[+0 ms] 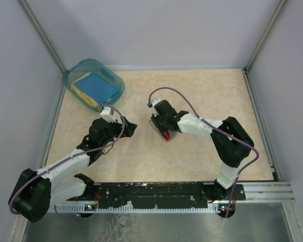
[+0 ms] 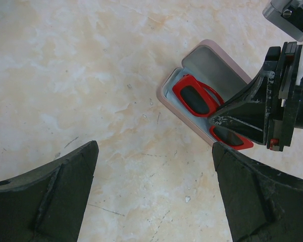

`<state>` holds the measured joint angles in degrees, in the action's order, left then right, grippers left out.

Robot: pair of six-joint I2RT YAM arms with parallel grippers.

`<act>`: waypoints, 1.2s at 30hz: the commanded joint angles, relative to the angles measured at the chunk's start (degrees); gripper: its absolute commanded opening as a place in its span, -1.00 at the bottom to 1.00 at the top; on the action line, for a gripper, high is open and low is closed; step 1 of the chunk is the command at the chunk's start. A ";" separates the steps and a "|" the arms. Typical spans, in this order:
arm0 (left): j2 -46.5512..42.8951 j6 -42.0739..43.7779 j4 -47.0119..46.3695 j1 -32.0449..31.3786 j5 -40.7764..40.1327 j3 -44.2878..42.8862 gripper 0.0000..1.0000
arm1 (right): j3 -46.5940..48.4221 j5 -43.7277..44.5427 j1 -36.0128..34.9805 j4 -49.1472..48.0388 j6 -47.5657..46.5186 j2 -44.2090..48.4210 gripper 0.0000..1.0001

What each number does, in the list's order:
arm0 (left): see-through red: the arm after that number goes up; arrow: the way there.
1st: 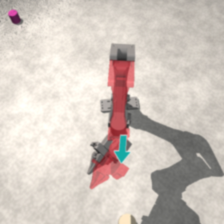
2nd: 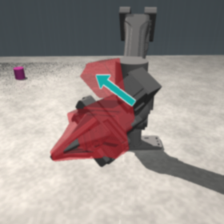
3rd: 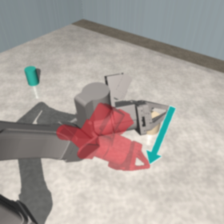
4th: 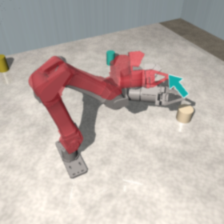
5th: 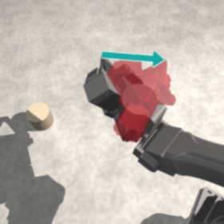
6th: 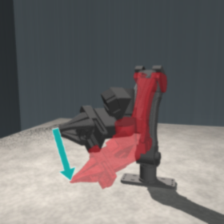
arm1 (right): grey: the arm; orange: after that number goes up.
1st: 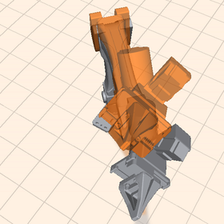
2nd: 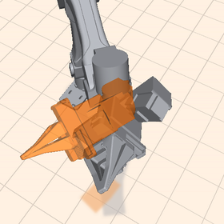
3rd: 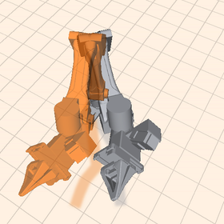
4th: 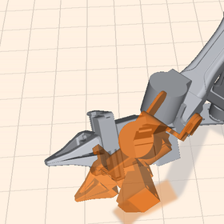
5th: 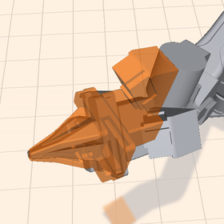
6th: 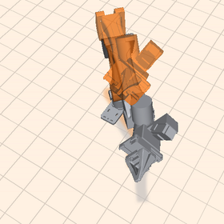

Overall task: Organize the sunglasses
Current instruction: Place the sunglasses in the sunglasses case.

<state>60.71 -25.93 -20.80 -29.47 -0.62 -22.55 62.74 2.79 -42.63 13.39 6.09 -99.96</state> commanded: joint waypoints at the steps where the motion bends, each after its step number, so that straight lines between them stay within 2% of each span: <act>1: -1.27 0.09 -0.30 0.25 -1.02 0.76 1.00 | 3.42 -0.72 -0.43 -0.42 -0.36 -0.20 -1.00; 19: -1.79 0.01 -0.17 0.27 -1.79 1.01 1.00 | 4.80 -2.08 -0.43 1.45 -0.96 -1.45 -1.00; 36: -2.30 -0.04 -0.12 0.29 -2.36 1.28 1.00 | 5.29 -2.14 -0.45 1.86 -0.90 -1.94 -0.71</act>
<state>59.66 -25.96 -20.51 -29.47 -2.39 -21.85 64.97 0.95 -42.63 15.92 5.61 -101.08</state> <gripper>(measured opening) 0.998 0.133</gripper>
